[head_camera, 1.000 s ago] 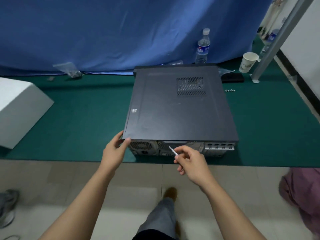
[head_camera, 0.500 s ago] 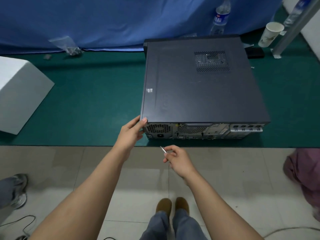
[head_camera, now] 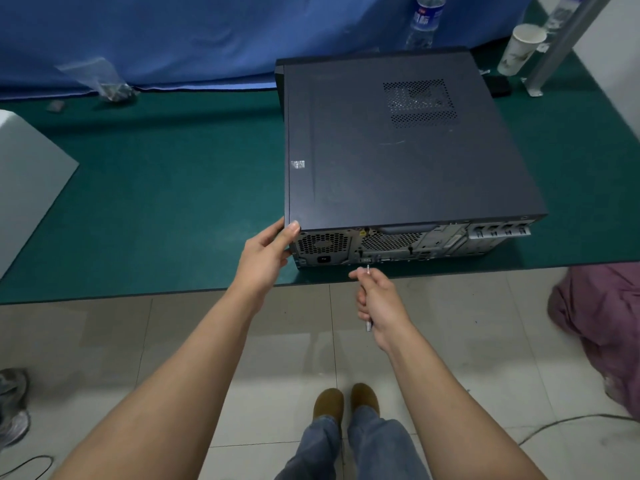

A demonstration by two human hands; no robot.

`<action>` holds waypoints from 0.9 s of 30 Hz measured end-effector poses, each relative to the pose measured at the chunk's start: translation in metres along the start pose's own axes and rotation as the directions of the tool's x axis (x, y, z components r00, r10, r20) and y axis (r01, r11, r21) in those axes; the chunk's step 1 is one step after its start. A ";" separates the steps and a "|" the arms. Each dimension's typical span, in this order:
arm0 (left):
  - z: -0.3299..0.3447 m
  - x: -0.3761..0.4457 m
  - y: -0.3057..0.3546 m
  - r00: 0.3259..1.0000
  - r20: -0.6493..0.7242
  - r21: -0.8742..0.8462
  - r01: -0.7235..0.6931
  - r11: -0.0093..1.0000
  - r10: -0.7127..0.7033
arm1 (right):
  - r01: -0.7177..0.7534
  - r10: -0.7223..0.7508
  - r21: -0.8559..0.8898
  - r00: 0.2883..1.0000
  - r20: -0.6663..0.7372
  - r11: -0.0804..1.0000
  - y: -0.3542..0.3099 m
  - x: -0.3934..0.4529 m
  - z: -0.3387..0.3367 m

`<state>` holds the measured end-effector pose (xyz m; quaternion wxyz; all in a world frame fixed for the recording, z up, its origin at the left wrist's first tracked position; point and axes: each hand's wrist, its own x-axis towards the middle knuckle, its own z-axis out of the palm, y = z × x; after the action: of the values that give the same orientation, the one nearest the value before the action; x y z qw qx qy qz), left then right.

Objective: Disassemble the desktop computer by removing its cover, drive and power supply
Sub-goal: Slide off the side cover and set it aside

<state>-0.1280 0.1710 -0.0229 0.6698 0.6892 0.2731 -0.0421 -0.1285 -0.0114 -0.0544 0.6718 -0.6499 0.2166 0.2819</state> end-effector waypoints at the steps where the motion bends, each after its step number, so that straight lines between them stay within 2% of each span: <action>1: 0.000 0.000 0.000 1.000 -0.002 -0.004 -0.004 1.000 0.004 | 0.015 -0.015 0.048 1.000 -0.007 0.999 -0.004 0.000 -0.002; 4: 0.002 -0.001 0.001 1.000 -0.006 -0.017 0.004 1.000 -0.004 | 0.060 -0.050 0.258 0.998 -0.047 0.964 -0.020 -0.002 -0.009; 8: 0.002 -0.001 0.002 1.000 -0.012 -0.004 0.011 1.000 -0.011 | 0.149 -0.110 0.508 0.988 -0.107 0.848 -0.048 -0.003 -0.018; 10: 0.003 -0.001 0.001 1.000 -0.015 0.000 0.014 1.000 -0.014 | 0.154 -0.102 0.506 0.986 -0.128 0.849 -0.057 -0.003 -0.018; 17: 0.004 -0.002 0.001 0.999 -0.029 0.017 0.024 1.000 -0.023 | 0.063 0.064 0.435 0.960 -0.271 0.898 -0.075 -0.003 -0.006; 20: 0.004 -0.003 0.001 0.999 -0.029 0.014 0.029 0.999 -0.028 | 0.062 0.064 0.396 0.953 -0.297 0.916 -0.076 0.001 -0.003; 27: 0.001 -0.003 -0.004 0.997 0.031 -0.013 0.066 0.998 -0.066 | 0.106 0.041 0.467 0.955 -0.293 0.878 -0.071 0.003 -0.002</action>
<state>-0.1315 0.1685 -0.0250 0.6768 0.6746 0.2857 -0.0728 -0.0788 -0.0125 -0.0032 0.7759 -0.5025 0.3657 0.1086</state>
